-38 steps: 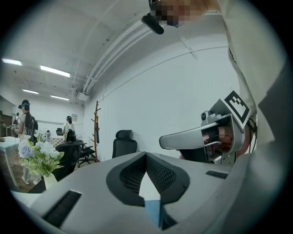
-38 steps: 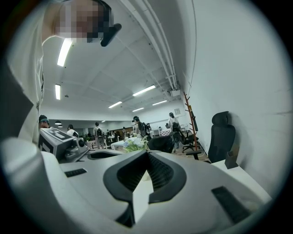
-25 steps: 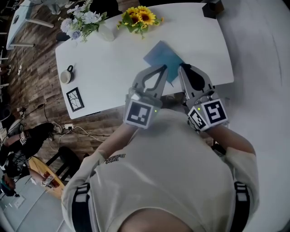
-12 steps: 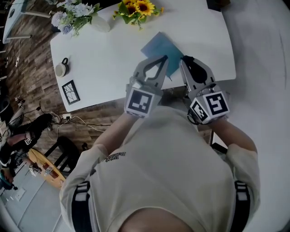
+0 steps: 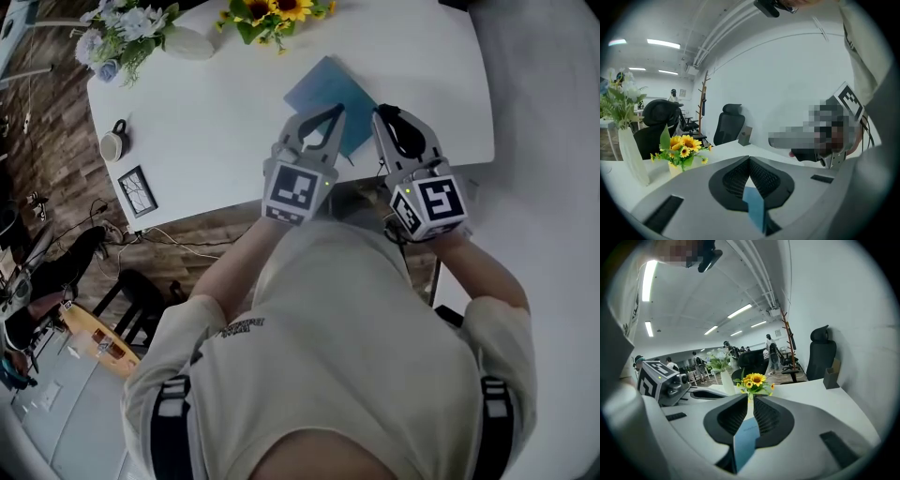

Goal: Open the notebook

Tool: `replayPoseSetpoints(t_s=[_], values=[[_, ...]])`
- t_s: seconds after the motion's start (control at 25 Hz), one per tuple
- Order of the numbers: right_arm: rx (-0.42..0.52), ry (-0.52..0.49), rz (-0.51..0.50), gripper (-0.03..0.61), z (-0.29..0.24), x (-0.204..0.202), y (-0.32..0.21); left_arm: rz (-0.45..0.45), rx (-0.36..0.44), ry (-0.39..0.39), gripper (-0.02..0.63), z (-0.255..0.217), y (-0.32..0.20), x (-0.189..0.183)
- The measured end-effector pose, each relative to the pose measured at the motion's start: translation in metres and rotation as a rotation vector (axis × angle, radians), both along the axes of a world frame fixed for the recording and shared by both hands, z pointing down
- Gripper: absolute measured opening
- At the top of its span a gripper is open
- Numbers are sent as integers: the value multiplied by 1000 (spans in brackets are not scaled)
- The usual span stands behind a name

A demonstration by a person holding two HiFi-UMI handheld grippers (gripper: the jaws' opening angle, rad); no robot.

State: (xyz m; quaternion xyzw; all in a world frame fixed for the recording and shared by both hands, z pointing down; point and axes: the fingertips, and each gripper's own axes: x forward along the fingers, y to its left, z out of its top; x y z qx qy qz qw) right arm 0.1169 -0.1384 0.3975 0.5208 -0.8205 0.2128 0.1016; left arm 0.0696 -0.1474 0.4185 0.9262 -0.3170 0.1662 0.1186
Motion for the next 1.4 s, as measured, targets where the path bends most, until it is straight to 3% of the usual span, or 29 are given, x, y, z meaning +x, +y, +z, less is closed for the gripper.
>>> replayPoseSetpoints(t_s=[0.04, 0.12, 0.6, 0.68, 0.96, 1.16, 1.4], values=[[-10, 4, -1, 41, 7, 2, -3, 2, -12, -8, 12, 8, -2, 2], [-32, 8, -8, 99, 21, 4, -8, 5, -39, -20, 12, 23, -6, 6], [-175, 73, -20, 100, 119, 22, -23, 57, -189, -108, 12, 112, -16, 20], [-214, 78, -30, 143, 135, 24, -18, 63, -220, -123, 12, 124, -15, 19], [-306, 107, -49, 143, 179, 36, -6, 99, -305, -173, 12, 164, -3, 24], [-356, 82, -67, 143, 201, 44, -7, 131, -353, -204, 12, 183, 5, 30], [-436, -7, -97, 143, 215, 37, -2, 139, -337, -239, 12, 191, 7, 32]])
